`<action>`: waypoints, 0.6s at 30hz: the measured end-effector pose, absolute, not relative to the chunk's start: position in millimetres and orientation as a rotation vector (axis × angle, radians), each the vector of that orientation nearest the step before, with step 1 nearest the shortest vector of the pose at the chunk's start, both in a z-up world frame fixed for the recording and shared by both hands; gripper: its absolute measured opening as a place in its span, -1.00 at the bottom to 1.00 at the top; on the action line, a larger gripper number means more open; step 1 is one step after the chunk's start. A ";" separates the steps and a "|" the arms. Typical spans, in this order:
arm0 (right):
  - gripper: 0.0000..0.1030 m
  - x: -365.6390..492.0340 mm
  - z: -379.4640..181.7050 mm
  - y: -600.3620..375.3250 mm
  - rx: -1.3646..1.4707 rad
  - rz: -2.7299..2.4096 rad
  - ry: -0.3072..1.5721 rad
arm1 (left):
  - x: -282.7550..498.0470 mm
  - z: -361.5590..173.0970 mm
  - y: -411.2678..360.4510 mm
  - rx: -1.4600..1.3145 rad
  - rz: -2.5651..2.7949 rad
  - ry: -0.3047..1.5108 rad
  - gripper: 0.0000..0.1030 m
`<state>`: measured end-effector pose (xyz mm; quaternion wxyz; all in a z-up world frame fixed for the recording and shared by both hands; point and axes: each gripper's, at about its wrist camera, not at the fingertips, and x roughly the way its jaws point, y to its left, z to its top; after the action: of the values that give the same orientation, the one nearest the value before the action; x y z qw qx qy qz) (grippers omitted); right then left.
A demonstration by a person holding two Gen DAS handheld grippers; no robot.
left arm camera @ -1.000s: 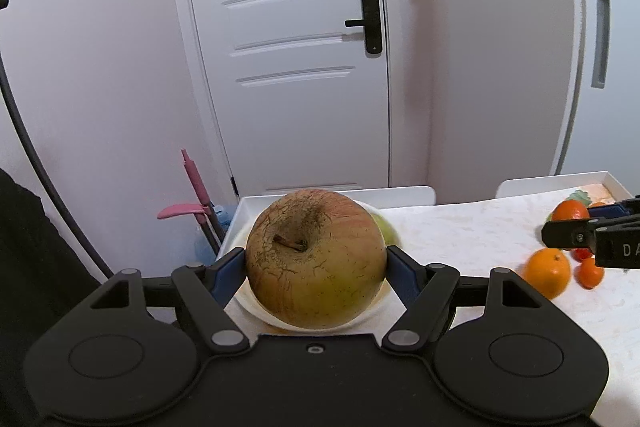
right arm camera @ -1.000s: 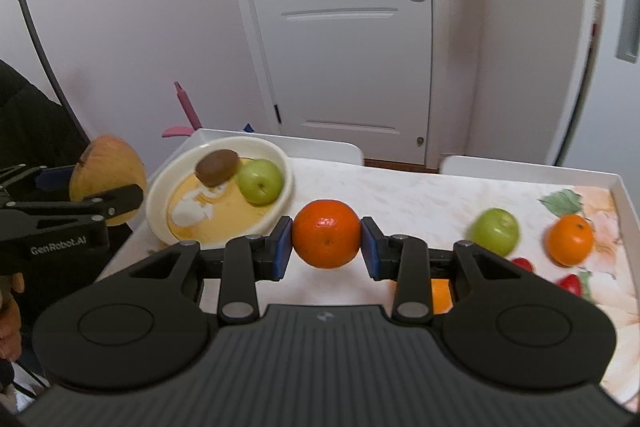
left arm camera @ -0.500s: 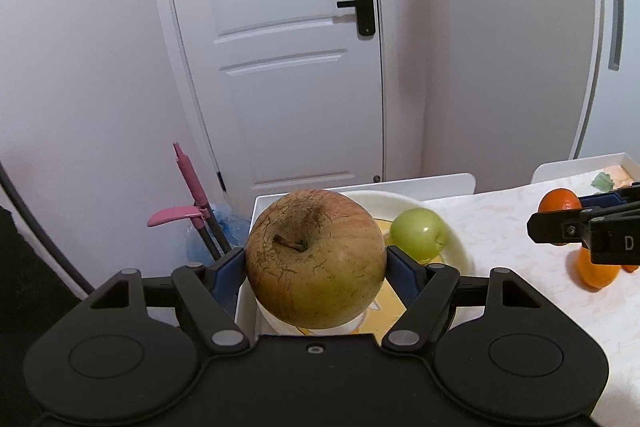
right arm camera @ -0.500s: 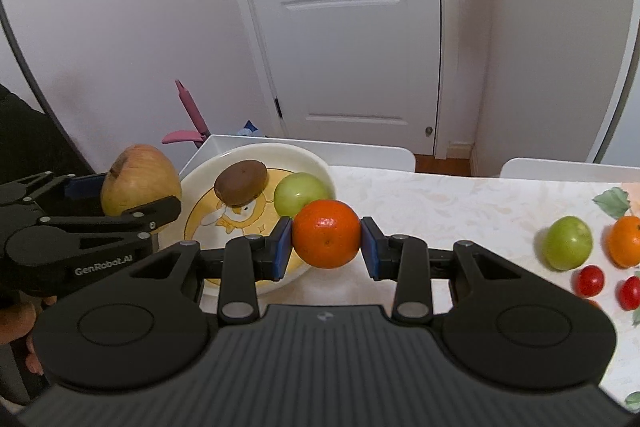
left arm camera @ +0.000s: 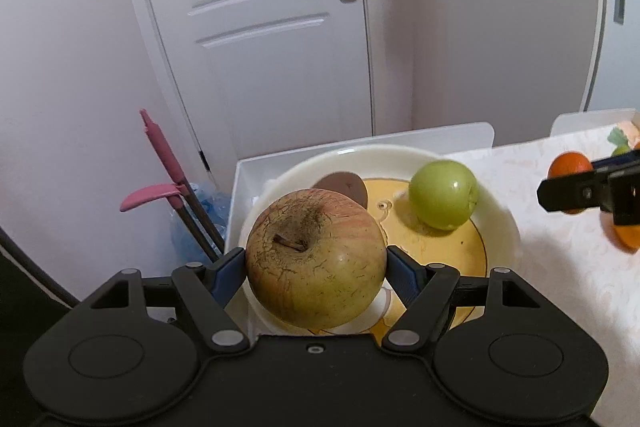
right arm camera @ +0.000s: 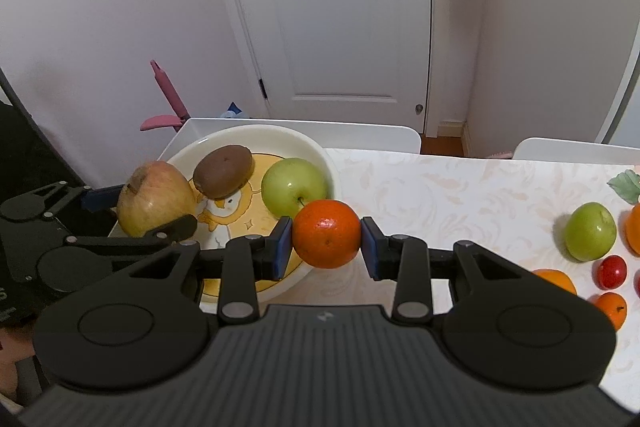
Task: Organize fruits
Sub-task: 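Carry the large apple and tangerine over the duck bowl with both tools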
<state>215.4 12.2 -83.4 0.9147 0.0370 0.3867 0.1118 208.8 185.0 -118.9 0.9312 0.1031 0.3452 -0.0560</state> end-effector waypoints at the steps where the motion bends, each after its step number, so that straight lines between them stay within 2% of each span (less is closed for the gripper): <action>1: -0.01 216.2 -83.7 12.0 0.076 0.231 0.798 | 210.8 -120.7 183.4 0.216 -0.117 0.713 0.52; 10: -0.01 222.0 -83.6 7.0 0.074 0.252 0.801 | 219.8 -131.6 176.8 0.238 -0.100 0.760 0.55; 11: -0.01 222.6 -82.8 6.1 0.073 0.256 0.801 | 219.3 -130.6 176.7 0.240 -0.098 0.754 0.65; 12: -0.01 222.9 -82.0 5.1 0.072 0.261 0.800 | 216.4 -127.6 176.1 0.248 -0.089 0.731 0.90; 13: -0.01 223.3 -80.8 4.1 0.071 0.267 0.801 | 213.6 -123.5 175.2 0.256 -0.078 0.707 1.00; 18: -0.01 227.0 -77.7 0.9 0.056 0.304 0.805 | 203.7 -112.7 172.4 0.269 -0.084 0.706 1.00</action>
<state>227.0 0.9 -77.7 0.9085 0.0271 0.3900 0.1474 203.7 172.4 -112.7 0.9287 0.1312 0.3444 -0.0410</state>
